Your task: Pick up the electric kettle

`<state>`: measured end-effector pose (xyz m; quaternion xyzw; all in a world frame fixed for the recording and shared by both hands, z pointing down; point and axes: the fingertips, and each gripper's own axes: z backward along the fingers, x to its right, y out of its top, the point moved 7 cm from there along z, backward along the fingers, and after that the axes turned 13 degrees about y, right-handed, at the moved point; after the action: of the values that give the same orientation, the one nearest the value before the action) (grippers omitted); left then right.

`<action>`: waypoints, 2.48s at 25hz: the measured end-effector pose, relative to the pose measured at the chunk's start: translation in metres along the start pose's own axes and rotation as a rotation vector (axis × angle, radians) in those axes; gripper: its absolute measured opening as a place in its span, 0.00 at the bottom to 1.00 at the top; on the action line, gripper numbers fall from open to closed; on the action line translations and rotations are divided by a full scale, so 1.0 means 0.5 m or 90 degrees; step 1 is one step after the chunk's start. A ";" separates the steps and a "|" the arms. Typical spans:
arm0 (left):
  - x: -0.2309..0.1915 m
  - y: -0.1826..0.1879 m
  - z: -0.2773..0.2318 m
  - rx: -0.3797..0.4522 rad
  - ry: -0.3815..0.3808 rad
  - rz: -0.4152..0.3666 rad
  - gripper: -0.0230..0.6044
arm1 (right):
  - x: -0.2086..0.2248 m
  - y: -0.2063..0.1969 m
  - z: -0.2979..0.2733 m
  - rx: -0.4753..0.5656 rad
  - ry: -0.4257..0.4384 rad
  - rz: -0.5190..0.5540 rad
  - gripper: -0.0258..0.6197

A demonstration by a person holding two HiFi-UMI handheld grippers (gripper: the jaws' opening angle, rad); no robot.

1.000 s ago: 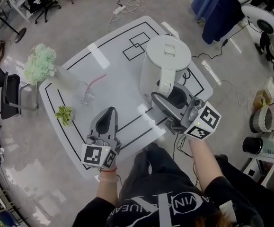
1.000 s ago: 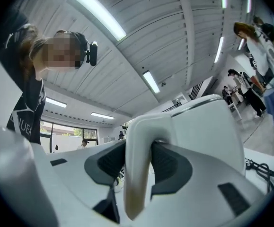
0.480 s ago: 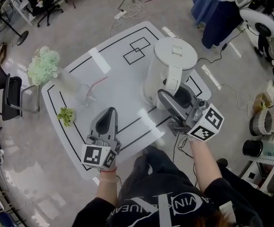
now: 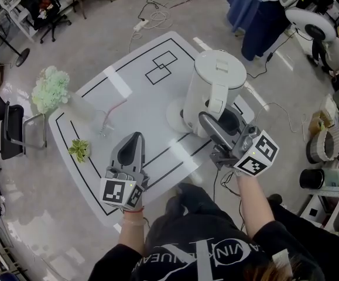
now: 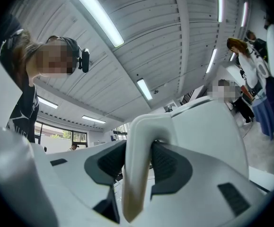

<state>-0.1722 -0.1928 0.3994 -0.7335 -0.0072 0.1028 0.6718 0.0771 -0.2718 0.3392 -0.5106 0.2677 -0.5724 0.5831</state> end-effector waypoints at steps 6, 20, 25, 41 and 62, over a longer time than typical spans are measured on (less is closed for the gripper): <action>0.012 0.010 -0.009 0.008 -0.020 -0.002 0.06 | -0.011 0.023 0.020 0.011 -0.019 0.015 0.28; 0.024 0.046 -0.018 0.035 -0.039 -0.014 0.06 | -0.031 0.059 0.036 0.024 -0.035 0.043 0.28; 0.029 0.056 -0.025 0.042 -0.044 -0.017 0.06 | -0.033 0.073 0.042 0.030 -0.037 0.053 0.28; 0.074 0.066 -0.046 0.043 -0.080 -0.016 0.06 | -0.037 0.110 0.092 0.049 -0.076 0.068 0.28; 0.070 0.067 -0.052 0.046 -0.084 -0.014 0.06 | -0.030 0.118 0.109 0.068 -0.105 0.070 0.28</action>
<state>-0.1382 -0.2167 0.3633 -0.7003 -0.0557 0.1436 0.6970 0.1462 -0.2522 0.3002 -0.5087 0.2153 -0.5093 0.6600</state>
